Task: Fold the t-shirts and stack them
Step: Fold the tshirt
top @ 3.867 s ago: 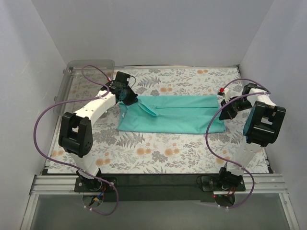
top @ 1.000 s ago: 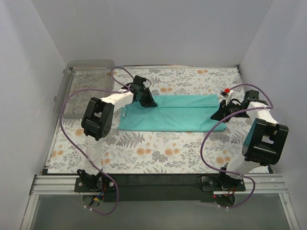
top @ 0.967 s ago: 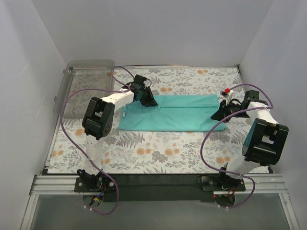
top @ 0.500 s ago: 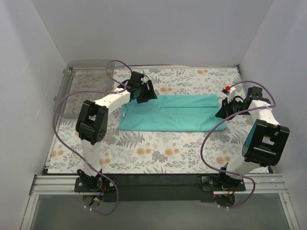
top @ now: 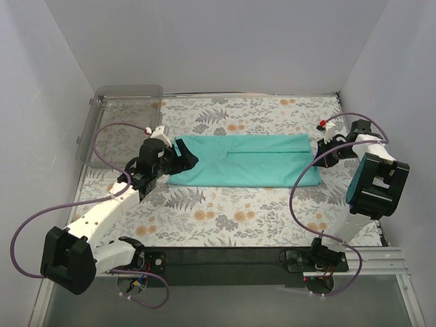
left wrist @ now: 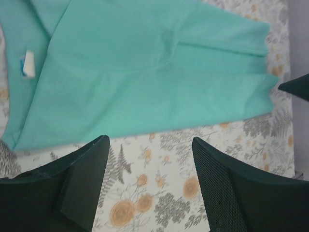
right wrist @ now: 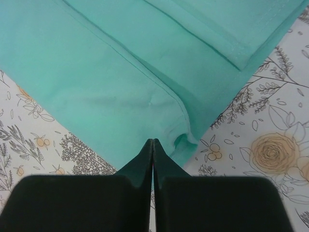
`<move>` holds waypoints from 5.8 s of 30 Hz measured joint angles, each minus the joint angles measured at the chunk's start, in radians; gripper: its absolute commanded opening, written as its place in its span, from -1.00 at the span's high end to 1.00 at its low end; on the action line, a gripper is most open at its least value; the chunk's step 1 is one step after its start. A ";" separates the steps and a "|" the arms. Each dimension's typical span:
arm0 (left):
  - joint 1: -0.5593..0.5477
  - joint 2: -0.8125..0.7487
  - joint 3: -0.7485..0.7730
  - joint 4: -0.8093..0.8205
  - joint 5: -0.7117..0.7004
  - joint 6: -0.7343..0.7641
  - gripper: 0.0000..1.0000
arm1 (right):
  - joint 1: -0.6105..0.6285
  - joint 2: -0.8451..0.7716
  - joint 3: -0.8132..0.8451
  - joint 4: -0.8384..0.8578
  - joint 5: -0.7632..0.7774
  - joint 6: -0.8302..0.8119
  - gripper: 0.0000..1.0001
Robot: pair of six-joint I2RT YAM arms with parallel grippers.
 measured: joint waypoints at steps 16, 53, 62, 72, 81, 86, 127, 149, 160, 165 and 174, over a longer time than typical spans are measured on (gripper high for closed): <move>0.008 -0.108 -0.227 -0.068 -0.015 -0.108 -0.35 | 0.000 0.240 0.185 0.032 0.068 0.122 0.97; 0.093 -0.100 -0.227 -0.143 -0.095 -0.267 -0.38 | 0.110 0.330 0.438 0.229 0.072 0.396 -0.01; 0.093 -0.172 -0.256 -0.162 -0.088 -0.268 -0.39 | 0.110 0.430 0.499 0.249 0.134 0.442 0.03; 0.093 -0.170 -0.256 -0.177 -0.088 -0.267 -0.39 | 0.109 0.507 0.521 0.248 0.133 0.446 0.10; 0.093 -0.170 -0.256 -0.176 -0.087 -0.267 -0.39 | 0.106 0.518 0.526 0.234 0.108 0.441 0.93; 0.093 -0.170 -0.256 -0.176 -0.087 -0.267 -0.39 | 0.097 0.517 0.510 0.233 0.087 0.449 0.97; 0.093 0.706 0.208 0.121 -0.034 -0.317 0.97 | -0.225 -0.229 -0.190 0.293 0.054 0.297 -0.15; 0.178 1.297 1.231 -0.262 -0.175 0.064 -0.25 | 0.166 -0.275 -0.229 0.305 -0.009 0.304 -0.25; 0.180 0.914 0.864 -0.209 -0.064 0.115 -0.28 | 0.173 0.073 0.039 0.270 -0.007 0.233 -0.29; 0.180 0.499 0.505 -0.072 0.122 0.073 -0.28 | 0.173 0.116 0.047 0.216 -0.028 0.222 -0.28; 0.009 0.245 -0.036 0.166 0.353 -0.210 -0.27 | 0.178 0.116 0.011 0.177 -0.053 0.196 -0.25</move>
